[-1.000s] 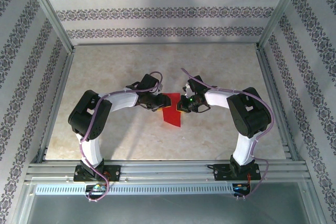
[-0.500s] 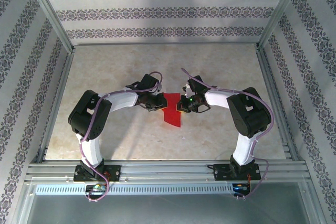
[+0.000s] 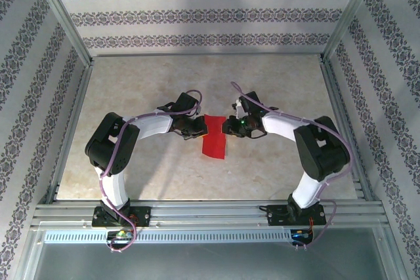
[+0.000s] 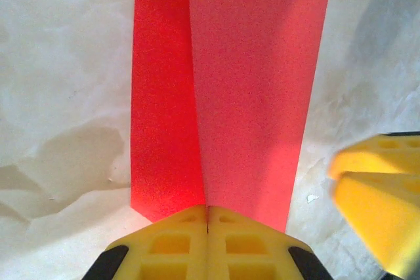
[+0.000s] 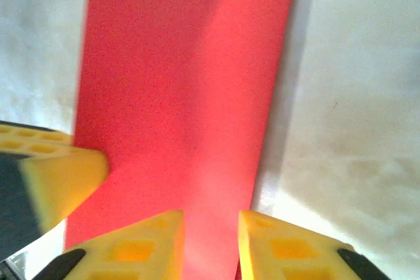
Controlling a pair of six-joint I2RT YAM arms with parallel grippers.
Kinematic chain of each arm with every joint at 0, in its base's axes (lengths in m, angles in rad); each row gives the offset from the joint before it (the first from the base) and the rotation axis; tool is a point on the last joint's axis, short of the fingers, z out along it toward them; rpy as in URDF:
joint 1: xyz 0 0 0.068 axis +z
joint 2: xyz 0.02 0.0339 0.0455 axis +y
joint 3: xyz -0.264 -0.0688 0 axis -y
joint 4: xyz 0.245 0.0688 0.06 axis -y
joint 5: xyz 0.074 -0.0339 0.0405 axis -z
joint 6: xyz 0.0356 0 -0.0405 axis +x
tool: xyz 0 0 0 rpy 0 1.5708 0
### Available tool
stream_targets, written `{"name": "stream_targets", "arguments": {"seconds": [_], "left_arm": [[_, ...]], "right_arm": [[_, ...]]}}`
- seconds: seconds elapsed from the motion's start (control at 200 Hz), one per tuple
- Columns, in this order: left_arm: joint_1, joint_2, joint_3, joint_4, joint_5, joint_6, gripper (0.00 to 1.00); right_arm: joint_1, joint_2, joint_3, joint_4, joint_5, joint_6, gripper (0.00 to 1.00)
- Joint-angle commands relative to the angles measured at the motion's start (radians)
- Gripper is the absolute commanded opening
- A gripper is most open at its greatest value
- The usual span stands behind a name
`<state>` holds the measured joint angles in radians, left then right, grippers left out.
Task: Fold a paper plane with a square sheet of paper (fold left side to right side)
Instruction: Third fold the triangle at the center of the table.
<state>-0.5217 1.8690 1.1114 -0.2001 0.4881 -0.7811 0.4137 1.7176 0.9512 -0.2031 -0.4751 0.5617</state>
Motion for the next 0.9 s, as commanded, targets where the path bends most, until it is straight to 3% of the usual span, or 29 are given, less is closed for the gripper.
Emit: {"name": "stream_targets", "arguments": {"seconds": [0.0,0.42,0.635,0.894], "left_arm": [[0.012,-0.036,0.002,-0.037,-0.021,-0.044,0.0],[0.012,-0.055,-0.031,0.011,-0.038,-0.142,0.0],[0.012,-0.077,-0.091,0.099,-0.067,-0.232,0.0],[0.013,-0.08,-0.152,0.188,-0.049,-0.31,0.0]], "right_arm": [[-0.015,-0.091,-0.031,0.024,0.053,-0.045,0.32],[0.023,-0.49,-0.223,0.12,0.203,-0.213,0.34],[0.154,-0.65,-0.304,0.185,0.3,-0.422,0.4],[0.358,-0.73,-0.341,0.192,0.5,-0.67,0.43]]}}
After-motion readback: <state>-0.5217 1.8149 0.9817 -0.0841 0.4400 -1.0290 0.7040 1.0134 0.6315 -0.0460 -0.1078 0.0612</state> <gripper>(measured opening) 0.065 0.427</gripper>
